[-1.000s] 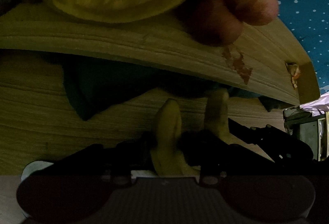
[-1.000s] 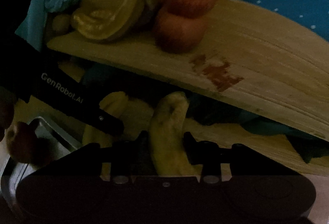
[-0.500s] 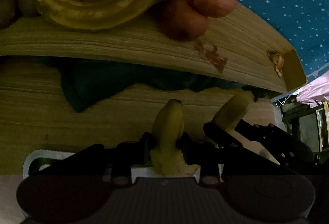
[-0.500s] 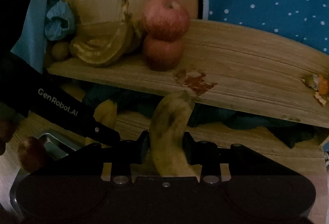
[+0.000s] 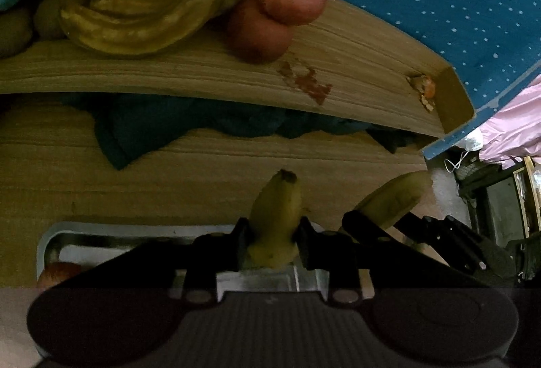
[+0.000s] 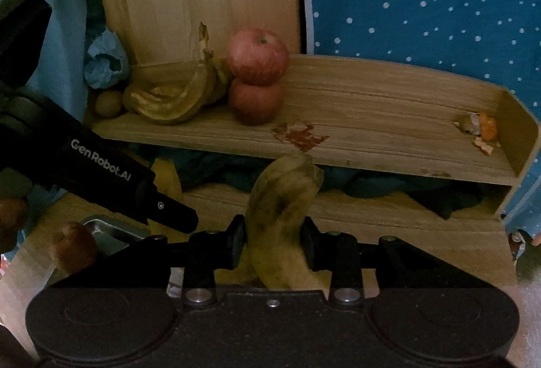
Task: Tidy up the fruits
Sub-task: 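Grasp a banana with the right tool while the left tool grasps the other banana, then carry both bananas over the tray and lower them with both tools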
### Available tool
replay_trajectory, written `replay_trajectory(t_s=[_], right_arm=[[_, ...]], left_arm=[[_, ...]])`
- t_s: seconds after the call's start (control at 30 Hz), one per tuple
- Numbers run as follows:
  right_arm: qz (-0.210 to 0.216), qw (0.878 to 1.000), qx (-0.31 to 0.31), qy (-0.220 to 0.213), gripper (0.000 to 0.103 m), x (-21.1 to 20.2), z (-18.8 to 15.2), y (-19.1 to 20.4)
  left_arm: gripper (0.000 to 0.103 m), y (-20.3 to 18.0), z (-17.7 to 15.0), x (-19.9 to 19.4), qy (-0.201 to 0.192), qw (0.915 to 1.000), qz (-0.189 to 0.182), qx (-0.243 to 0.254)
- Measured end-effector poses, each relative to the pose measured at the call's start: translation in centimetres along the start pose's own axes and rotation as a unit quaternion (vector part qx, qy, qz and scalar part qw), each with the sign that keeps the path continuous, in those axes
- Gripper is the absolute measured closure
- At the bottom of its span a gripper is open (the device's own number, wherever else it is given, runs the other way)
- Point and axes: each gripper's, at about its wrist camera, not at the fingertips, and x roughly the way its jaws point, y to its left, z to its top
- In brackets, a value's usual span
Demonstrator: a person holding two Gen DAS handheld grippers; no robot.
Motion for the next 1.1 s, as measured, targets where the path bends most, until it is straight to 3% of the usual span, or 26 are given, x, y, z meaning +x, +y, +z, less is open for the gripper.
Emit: replay_trajectory(t_s=[0.43,1.1], right_arm=[[0.020,1.000,-0.021,0.005,0.067,-3.1,-2.4,2.0],[0.066,0.996,-0.055,0.036,0.067,-2.6,-4.0,4.9]], left_arm=[[0.071,0.5,-3.8,-2.2,-0.004,0.9997,0.011,-0.022],[0.071,3.5,-6.6,-4.0,-0.013,0.9961,0.040,-0.077]])
